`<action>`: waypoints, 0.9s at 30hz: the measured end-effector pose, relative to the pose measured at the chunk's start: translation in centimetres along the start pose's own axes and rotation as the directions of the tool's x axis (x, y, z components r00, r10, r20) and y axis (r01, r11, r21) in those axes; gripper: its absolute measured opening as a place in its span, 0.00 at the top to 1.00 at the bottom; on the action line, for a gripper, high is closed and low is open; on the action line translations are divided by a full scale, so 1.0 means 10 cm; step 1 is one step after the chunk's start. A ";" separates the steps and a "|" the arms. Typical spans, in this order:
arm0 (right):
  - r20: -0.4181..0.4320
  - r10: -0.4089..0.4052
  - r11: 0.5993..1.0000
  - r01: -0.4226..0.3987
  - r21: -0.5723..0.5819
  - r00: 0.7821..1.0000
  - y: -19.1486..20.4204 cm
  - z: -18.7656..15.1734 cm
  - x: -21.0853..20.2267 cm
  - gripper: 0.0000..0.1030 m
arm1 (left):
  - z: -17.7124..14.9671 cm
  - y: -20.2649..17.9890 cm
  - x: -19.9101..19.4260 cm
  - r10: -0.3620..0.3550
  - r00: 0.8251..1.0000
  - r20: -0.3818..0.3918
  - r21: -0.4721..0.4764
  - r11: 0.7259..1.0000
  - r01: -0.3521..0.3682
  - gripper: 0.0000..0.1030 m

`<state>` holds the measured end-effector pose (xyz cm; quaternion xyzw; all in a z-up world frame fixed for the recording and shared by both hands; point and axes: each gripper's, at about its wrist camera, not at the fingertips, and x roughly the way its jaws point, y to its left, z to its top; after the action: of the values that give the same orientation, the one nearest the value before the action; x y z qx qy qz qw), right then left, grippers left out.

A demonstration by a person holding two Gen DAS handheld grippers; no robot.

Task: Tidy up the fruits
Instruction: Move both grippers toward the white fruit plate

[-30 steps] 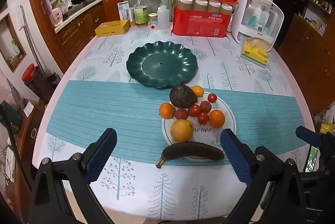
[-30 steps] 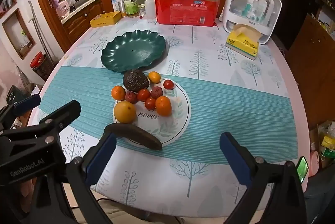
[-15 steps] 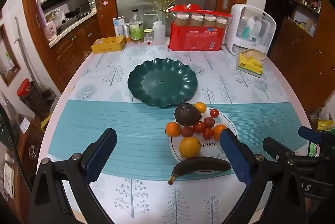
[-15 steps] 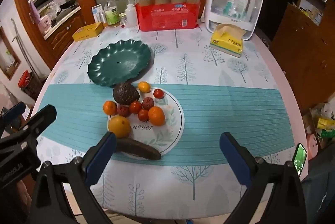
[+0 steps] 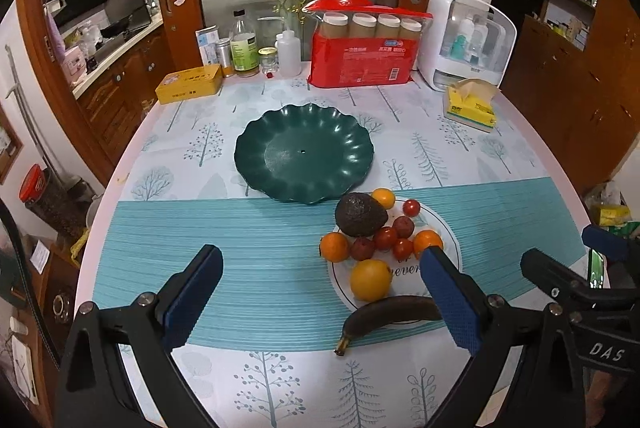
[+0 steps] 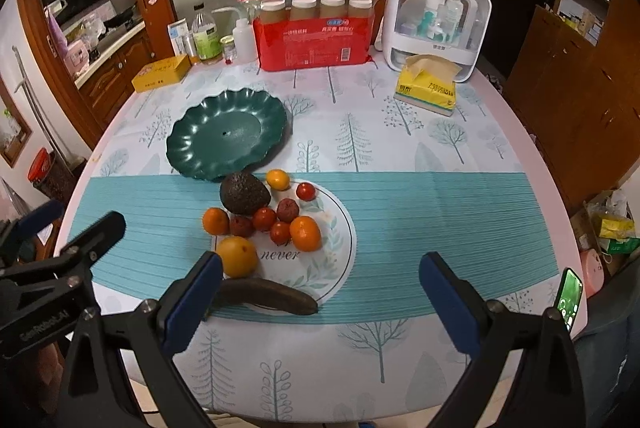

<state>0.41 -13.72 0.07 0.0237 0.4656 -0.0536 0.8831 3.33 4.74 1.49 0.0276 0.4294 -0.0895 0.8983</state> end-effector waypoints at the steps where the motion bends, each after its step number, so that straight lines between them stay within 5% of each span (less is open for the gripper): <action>1: 0.003 0.008 1.000 -0.008 0.007 1.000 0.00 0.01 -0.01 0.04 | 0.00 0.00 0.00 -0.005 1.000 0.000 0.005 1.000 0.005 0.04; 9: 0.028 0.057 0.997 -0.059 0.056 0.998 0.04 -0.03 -0.07 0.06 | 0.03 0.06 0.05 -0.054 0.998 -0.009 0.025 0.998 0.055 0.04; 20: 0.027 0.013 0.998 -0.015 0.057 1.000 0.09 0.01 -0.04 0.11 | 0.09 0.04 0.19 -0.099 0.995 -0.019 0.044 0.994 0.100 0.04; 27: -0.006 0.034 0.999 -0.034 0.038 0.999 0.04 0.10 0.24 0.17 | 0.20 0.04 0.57 -0.117 0.986 -0.115 0.022 0.992 0.120 0.04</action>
<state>2.68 -13.63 -1.35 0.0483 0.4668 -0.0473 0.8818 8.42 4.13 -1.68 0.0199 0.4793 -0.1474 0.8650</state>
